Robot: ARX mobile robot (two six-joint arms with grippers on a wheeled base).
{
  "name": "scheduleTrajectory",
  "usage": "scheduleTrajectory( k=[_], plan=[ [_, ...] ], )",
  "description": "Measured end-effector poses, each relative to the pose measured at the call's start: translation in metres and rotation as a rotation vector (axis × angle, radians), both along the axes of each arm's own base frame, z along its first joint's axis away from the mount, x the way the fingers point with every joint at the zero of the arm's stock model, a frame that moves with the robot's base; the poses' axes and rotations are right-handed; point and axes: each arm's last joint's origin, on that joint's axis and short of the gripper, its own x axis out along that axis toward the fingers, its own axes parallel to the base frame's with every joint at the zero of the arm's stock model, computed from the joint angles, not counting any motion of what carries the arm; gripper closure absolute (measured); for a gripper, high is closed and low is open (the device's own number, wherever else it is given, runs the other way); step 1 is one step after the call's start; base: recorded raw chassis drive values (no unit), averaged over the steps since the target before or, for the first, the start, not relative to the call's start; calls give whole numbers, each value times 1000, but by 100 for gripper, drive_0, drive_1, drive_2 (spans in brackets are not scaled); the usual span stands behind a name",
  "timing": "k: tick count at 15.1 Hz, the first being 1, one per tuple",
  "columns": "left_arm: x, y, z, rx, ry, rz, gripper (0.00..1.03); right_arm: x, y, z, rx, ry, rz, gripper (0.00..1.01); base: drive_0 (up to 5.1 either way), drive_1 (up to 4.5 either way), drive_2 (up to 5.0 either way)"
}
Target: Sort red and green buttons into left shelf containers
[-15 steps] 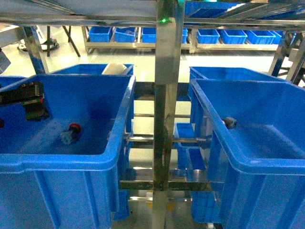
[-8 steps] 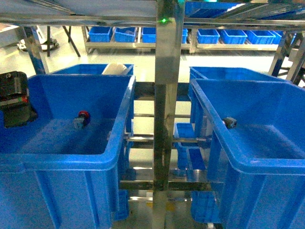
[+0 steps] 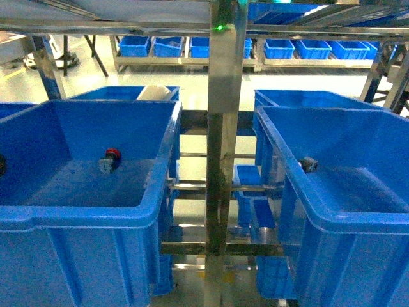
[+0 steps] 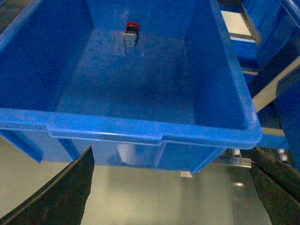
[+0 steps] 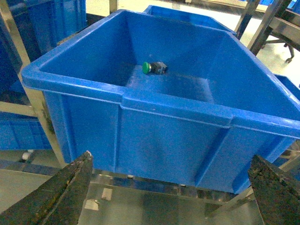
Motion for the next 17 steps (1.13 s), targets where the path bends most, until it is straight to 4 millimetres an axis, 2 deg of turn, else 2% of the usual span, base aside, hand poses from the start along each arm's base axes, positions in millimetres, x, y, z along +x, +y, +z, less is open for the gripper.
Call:
scheduleTrajectory(
  k=[5,9,10,11,13,17],
  plan=[
    [-20,1,16,-42,-92,-24,5,0,0,0,0,0,0,3,0,0,0],
    [-19,2,17,-38,-96,-13,5,0,0,0,0,0,0,3,0,0,0],
    [-19,2,19,-40,-127,-15,6,-1,1,1,7,-59,-24,7,0,0,0],
    [-20,7,16,-82,-356,-40,18,-5,9,9,31,-269,-45,20,0,0,0],
    [-29,27,-7,17,-544,-59,41,-5,12,13,89,-320,-70,44,0,0,0],
    [-37,49,-31,104,-555,-90,92,-5,12,18,116,-359,-80,95,0,0,0]
  ],
)
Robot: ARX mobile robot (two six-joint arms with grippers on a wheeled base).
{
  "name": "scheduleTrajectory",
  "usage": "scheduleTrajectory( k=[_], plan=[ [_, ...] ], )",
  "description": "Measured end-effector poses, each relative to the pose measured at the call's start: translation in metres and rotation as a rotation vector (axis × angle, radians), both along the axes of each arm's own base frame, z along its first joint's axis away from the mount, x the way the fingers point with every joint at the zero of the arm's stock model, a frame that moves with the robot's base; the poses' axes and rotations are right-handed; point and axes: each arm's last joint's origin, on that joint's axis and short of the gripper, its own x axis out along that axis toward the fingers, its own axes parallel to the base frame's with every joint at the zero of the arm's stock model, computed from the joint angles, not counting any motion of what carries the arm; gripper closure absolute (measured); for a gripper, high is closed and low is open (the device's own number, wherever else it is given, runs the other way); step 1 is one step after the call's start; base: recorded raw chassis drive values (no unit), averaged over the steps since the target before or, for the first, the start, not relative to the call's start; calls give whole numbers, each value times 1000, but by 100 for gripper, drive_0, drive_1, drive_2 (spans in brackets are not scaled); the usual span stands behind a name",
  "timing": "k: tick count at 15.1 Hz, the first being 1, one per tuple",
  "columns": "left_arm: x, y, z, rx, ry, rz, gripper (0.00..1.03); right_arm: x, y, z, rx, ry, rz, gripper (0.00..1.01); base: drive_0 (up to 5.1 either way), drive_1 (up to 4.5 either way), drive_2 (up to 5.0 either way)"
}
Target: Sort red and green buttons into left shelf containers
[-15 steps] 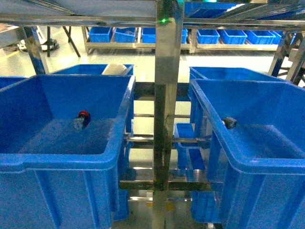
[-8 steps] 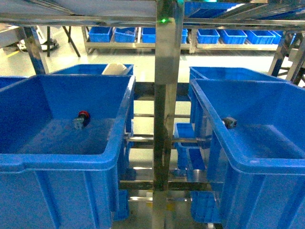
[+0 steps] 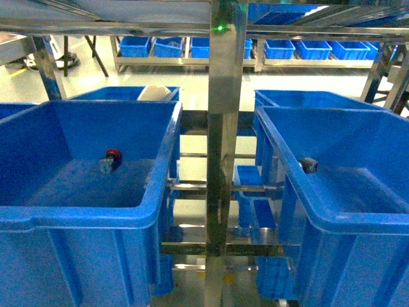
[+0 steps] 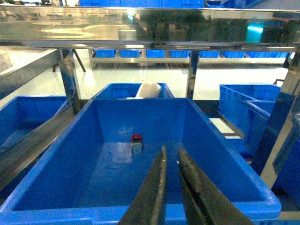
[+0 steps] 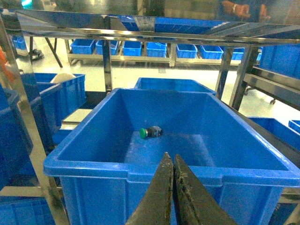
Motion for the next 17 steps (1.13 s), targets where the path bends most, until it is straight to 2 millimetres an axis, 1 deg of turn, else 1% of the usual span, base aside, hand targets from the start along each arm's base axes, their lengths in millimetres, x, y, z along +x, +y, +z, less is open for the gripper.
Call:
scheduleTrajectory(
  k=[1,4,5,6,9,11,12,14,17],
  plan=[
    [-2,4,-3,-2,-9,4,102,0,0,1,1,-4,0,99,0,0,0],
    [-7,11,-14,0,-5,-2,101,0,0,2,1,-13,0,99,0,0,0],
    [-9,17,-18,-1,-4,-18,101,-1,0,5,1,-21,0,99,0,0,0],
    [-10,24,-19,-1,-7,24,101,0,0,6,1,-20,0,99,0,0,0],
    [-12,22,-22,0,-10,-10,101,0,0,6,1,-20,0,99,0,0,0],
    [-14,22,-27,-1,6,-2,101,0,0,6,1,-19,0,99,0,0,0],
    [-22,22,-37,1,27,-2,101,0,0,6,1,-19,0,99,0,0,0],
    [-24,22,-32,1,-24,1,101,0,0,6,1,-19,-2,99,0,0,0],
    [-24,22,-35,2,-3,-4,101,0,0,6,2,-20,0,99,0,0,0]
  ],
)
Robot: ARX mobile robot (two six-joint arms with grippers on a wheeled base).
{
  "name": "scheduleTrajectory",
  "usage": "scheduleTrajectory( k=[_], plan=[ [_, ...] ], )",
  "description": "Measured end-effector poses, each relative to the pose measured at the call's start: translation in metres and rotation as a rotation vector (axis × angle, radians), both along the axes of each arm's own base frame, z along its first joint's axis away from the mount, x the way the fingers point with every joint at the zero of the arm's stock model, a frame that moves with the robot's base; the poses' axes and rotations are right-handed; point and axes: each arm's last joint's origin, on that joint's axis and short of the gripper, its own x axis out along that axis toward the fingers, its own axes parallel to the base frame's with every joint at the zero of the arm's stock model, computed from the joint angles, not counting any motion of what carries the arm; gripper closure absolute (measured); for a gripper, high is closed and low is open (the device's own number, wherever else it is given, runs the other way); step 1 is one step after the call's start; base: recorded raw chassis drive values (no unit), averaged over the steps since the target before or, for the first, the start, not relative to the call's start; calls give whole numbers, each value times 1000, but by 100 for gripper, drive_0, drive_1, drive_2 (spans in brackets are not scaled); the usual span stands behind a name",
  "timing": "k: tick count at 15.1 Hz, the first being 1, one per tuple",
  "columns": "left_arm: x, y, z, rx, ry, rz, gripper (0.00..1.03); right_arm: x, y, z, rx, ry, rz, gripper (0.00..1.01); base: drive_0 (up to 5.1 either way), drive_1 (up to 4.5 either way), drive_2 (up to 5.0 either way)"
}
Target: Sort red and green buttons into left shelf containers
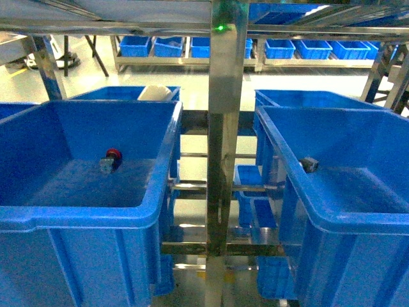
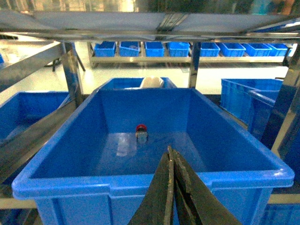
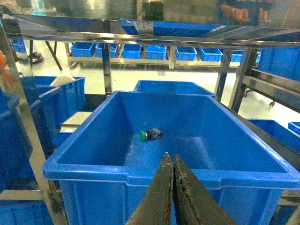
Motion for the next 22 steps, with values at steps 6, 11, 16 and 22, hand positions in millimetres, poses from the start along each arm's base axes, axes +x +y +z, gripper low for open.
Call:
scheduleTrajectory(
  k=[6,11,16,22],
  plan=[
    [0,0,1,0,-7,0,101,0,0,0,0,1,0,99,0,0,0],
    [0,0,1,0,-7,0,62,0,0,0,0,1,0,61,0,0,0],
    [0,0,1,0,-7,0,24,0,0,0,0,1,0,23,0,0,0],
    [0,0,1,1,-7,0,5,0,0,0,2,1,0,3,0,0,0]
  ],
)
